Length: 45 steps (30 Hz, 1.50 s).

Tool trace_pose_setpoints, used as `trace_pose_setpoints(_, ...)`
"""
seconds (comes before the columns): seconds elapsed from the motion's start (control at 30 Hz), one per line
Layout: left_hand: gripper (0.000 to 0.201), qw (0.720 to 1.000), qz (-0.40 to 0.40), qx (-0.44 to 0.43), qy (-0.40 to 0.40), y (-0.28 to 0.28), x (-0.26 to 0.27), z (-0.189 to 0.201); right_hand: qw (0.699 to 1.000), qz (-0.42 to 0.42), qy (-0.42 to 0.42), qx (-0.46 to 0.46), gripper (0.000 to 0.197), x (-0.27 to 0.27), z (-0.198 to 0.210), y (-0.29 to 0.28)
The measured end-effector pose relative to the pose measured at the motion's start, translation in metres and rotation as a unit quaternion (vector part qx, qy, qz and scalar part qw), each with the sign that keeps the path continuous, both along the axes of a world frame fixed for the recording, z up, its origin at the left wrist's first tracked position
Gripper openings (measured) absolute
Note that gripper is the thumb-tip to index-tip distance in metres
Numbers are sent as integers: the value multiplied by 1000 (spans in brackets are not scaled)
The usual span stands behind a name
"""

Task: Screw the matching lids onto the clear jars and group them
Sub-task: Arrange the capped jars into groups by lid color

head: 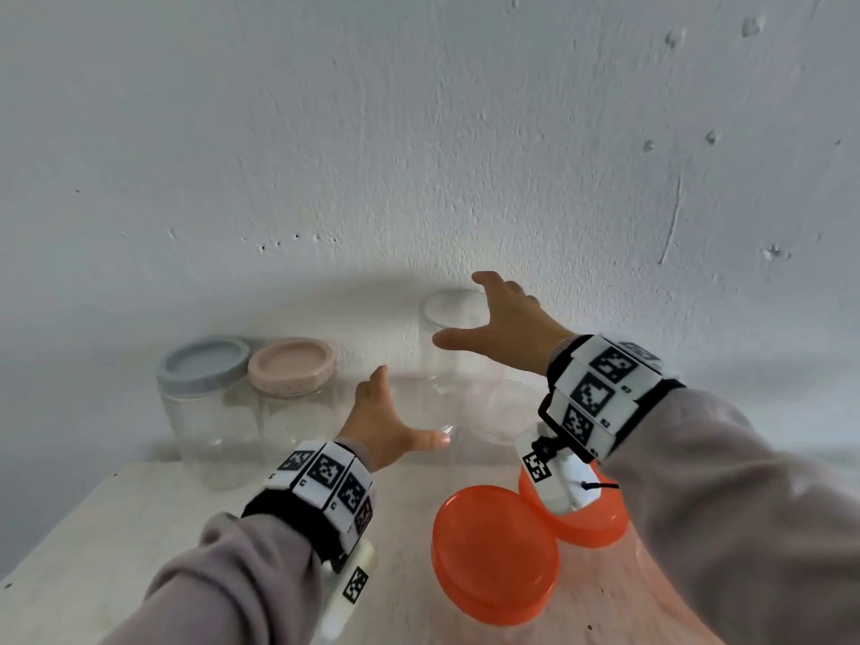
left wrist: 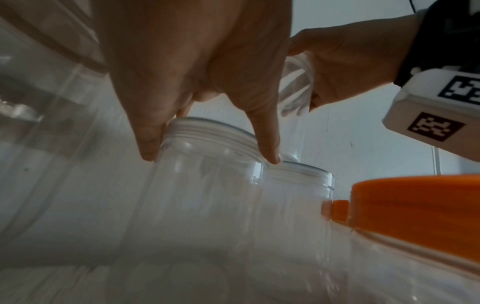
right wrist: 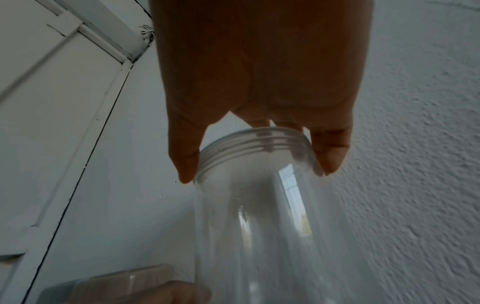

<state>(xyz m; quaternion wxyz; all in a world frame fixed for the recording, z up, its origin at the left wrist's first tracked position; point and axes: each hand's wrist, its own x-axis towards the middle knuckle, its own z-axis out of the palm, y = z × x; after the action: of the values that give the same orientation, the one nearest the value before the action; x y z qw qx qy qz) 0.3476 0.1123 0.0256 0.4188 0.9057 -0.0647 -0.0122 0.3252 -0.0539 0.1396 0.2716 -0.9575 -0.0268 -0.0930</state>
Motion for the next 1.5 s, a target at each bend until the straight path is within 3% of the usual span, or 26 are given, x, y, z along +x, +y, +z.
trace_pose_setpoints(0.2,128,1000,-4,0,12,5,-2,0,998,1,70,-7,125,-1,-1,-20)
trace_pose_setpoints(0.3,115,1000,20,19,0,7,-8,0,985,-34,149,-75,124,-5,-6,-43)
trace_pose_setpoints(0.37,104,999,38,16,2,7,-12,-1,967,-43,208,-143,112,-8,-16,-52)
trace_pose_setpoints(0.43,102,999,42,-8,10,7,-15,-3,947,-31,249,-203,85,-9,-27,-54)
trace_pose_setpoints(0.53,101,998,41,-50,4,7,-18,-6,933,-2,286,-220,47,-6,-39,-54)
trace_pose_setpoints(0.6,96,997,47,-57,-8,6,-20,-8,932,11,289,-219,39,-3,-44,-52)
trace_pose_setpoints(0.8,77,994,93,-42,-38,9,-23,-11,937,31,267,-222,47,7,-51,-40)
trace_pose_setpoints(0.97,84,991,118,-41,-42,14,-25,-11,941,35,253,-220,60,10,-53,-28)
trace_pose_setpoints(1.2,82,989,133,-57,-36,14,-27,-7,943,35,246,-221,63,11,-53,-22)
trace_pose_setpoints(1.5,72,988,144,3,-51,8,-32,-2,940,19,246,-237,68,7,-54,-18)
